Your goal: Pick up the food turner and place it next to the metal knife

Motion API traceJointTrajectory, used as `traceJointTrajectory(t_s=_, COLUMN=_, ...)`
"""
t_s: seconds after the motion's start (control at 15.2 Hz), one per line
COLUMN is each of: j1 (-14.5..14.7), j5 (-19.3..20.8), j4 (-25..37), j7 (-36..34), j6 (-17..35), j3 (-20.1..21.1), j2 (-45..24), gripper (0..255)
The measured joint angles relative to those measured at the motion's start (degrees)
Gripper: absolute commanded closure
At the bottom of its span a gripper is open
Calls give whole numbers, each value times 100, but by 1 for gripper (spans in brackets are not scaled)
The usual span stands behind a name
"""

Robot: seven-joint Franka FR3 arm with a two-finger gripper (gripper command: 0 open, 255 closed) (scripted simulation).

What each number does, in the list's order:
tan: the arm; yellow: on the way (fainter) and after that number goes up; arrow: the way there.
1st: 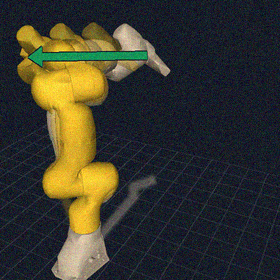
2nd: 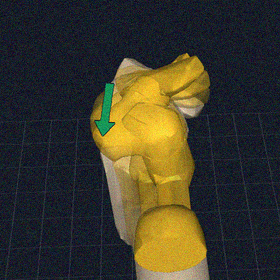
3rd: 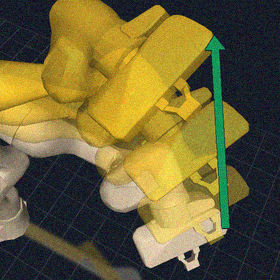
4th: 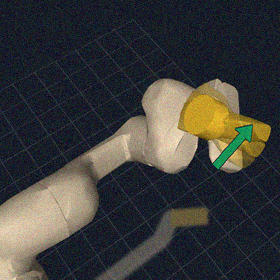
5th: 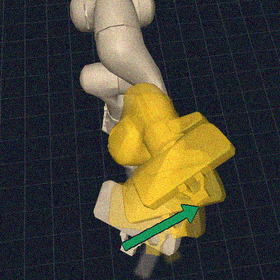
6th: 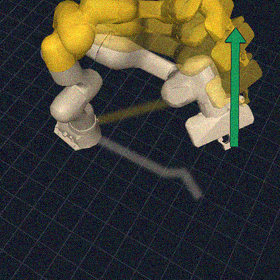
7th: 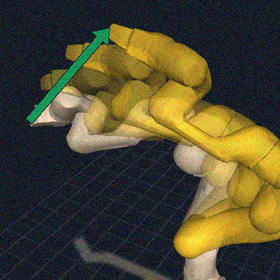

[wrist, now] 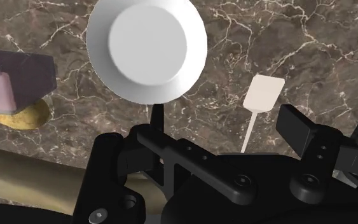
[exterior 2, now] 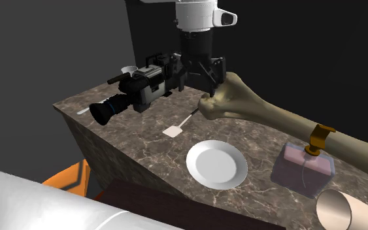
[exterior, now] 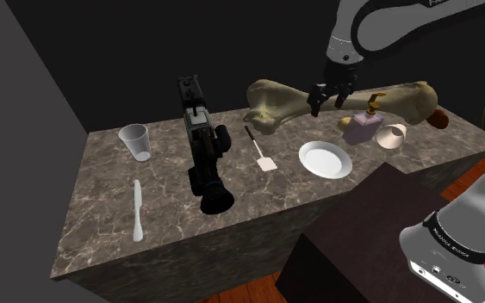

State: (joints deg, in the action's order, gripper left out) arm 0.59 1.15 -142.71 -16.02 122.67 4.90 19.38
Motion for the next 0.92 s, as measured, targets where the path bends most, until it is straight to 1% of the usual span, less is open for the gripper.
traceJointTrajectory(t_s=0.2, j1=5, j5=30, j4=189, j7=-272, j6=560, j3=106, j2=-702, gripper=0)
traceJointTrajectory(t_s=0.59, j1=24, j5=220, j4=752, j7=-829, j6=1427, j3=237, j2=-2039, gripper=0)
traceJointTrajectory(t_s=0.92, j1=134, j5=458, j4=1483, j7=-1331, j6=1892, j3=251, j2=-3160, gripper=0)
